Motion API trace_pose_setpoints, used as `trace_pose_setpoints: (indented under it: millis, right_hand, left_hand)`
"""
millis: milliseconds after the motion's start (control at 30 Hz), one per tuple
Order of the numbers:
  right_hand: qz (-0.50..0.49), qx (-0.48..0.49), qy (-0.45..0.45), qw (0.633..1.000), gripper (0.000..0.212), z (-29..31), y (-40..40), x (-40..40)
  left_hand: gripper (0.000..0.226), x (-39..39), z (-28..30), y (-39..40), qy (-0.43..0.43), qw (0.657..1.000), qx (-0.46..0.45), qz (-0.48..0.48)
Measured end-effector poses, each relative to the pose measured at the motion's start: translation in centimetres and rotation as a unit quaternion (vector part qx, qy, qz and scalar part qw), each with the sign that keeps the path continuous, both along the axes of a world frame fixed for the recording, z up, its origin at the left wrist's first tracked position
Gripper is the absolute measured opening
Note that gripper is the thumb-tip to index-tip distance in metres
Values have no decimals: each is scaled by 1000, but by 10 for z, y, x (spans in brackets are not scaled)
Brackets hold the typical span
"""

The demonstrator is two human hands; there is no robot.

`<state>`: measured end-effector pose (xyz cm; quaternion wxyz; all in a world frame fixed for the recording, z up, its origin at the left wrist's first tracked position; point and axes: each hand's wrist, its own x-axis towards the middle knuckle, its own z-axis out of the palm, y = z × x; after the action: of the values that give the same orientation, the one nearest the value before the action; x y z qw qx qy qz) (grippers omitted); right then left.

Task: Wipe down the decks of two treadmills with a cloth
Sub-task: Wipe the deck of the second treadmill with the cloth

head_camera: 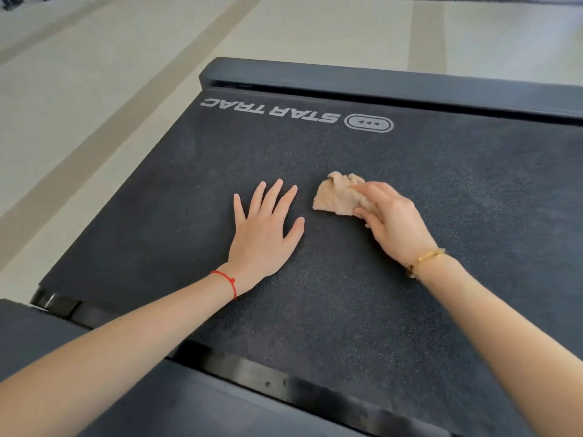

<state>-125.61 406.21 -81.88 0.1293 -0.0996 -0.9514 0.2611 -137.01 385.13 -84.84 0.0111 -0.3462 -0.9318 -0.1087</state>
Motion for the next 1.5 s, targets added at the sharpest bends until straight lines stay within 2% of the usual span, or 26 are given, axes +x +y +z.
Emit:
trace_pose_setpoints:
  millis: [133,333,467,600,767,833,1100,1233,1400,1500]
  right_hand:
    - [-52,-14,-1,999,36,1,-18,2]
    - [-3,-44,-8,999,39,1,-81,70]
    - [-14,-35,-11,999,43,1,-107,111]
    - [-59,-11,-31,998,42,8,-104,118]
    - [-194,-50,-7,980,42,11,-84,110]
    - [-216,-63,5,974,40,9,-91,104]
    - [-9,-72,-8,997,42,3,-153,103]
    - [-16,-52,-10,998,38,3,-134,104]
    - [-136,-32,1,990,35,5,-87,101]
    - [-108,-45,8,993,33,3,-100,100]
  left_hand:
    - [64,1,1,-1,4,1000,-2,-2]
    - [65,1,1,-4,1,1000,-3,-12]
    - [62,1,0,-5,-2,1000,4,-14]
    - [59,3,6,-8,-14,1000,2,-19]
    - [57,4,10,-14,-19,999,-10,-37]
    - [57,2,9,-18,-10,999,-8,-42]
    - [55,23,9,-61,-10,999,15,-45]
    - [54,27,10,-85,-17,999,15,-37]
    - [51,31,10,-96,-19,998,45,-28]
    - [49,34,9,-95,-16,998,61,-17]
